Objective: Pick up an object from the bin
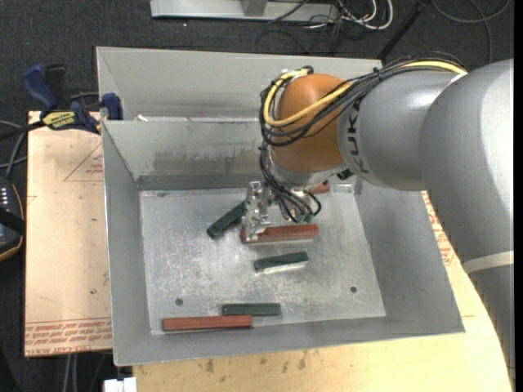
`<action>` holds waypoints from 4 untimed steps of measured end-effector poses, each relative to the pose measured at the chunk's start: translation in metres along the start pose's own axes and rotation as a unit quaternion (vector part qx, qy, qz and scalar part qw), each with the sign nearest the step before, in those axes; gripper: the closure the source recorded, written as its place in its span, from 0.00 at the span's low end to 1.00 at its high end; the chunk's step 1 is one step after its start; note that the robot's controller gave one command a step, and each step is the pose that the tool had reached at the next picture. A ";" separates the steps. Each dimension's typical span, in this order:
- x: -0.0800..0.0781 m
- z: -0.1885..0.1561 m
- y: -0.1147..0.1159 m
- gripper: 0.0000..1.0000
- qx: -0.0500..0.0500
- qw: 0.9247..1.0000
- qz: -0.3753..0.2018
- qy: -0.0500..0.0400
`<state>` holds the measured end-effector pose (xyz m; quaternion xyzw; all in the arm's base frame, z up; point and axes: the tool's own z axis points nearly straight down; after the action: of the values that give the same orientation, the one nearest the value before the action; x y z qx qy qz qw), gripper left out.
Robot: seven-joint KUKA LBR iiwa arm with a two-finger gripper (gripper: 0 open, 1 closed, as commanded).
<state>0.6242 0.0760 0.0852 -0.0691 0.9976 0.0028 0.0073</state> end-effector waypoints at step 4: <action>0.063 -0.016 -0.004 0.00 0.002 0.998 -0.069 0.006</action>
Offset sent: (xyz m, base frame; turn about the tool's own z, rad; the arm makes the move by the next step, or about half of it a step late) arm 0.0000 0.0000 0.0000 0.0000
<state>0.5620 0.0635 0.1004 -0.1381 0.9904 -0.0002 0.0017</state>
